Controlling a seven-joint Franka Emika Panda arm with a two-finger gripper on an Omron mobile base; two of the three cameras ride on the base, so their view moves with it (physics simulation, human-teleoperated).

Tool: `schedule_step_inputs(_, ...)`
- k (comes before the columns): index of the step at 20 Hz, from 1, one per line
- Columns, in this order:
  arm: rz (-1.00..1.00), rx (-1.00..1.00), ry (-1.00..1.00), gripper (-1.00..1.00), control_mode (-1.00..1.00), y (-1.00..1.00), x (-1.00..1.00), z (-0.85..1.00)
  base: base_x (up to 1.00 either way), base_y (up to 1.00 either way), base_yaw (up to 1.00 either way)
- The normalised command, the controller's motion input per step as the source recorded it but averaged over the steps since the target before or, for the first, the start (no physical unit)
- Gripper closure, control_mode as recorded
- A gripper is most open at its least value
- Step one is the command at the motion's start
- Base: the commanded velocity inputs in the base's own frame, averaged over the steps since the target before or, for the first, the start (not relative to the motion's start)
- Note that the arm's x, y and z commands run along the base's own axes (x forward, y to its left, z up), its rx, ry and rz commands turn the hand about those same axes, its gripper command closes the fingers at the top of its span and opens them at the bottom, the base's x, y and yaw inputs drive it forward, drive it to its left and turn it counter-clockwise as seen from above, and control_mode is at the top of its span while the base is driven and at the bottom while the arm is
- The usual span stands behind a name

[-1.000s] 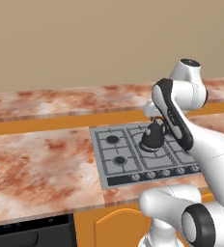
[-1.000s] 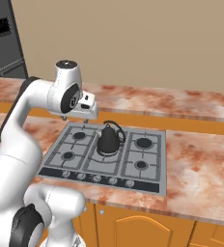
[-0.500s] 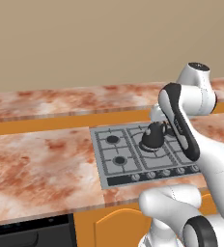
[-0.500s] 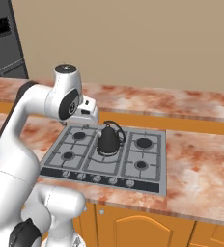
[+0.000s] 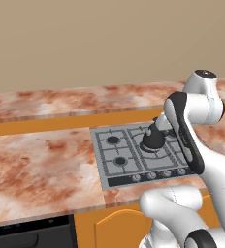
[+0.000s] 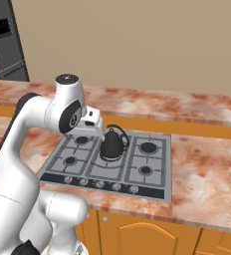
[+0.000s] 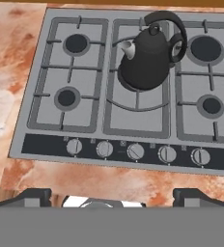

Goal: The kettle is done boiling. Turn off the stove, then wait for 300 timesteps before moving the kettle to the dining table.

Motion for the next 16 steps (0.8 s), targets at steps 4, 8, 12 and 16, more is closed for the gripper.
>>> schedule_step_inputs(4, 0.05, -0.03, 0.00, -1.00, -1.00, -0.07, -0.16, -0.20, 0.00, 0.00, 0.00)
schedule_step_inputs(8, 0.02, -0.01, 0.00, -1.00, -1.00, -0.01, -0.12, -0.16, 0.00, 0.00, 0.00)
schedule_step_inputs(12, 0.03, -0.02, 0.00, -1.00, -1.00, -0.10, -0.10, -0.27, 0.00, 0.00, 0.00)
schedule_step_inputs(16, 0.04, -0.05, 0.00, -1.00, -1.00, -0.19, -0.07, -0.35, 0.00, 0.00, 0.00)
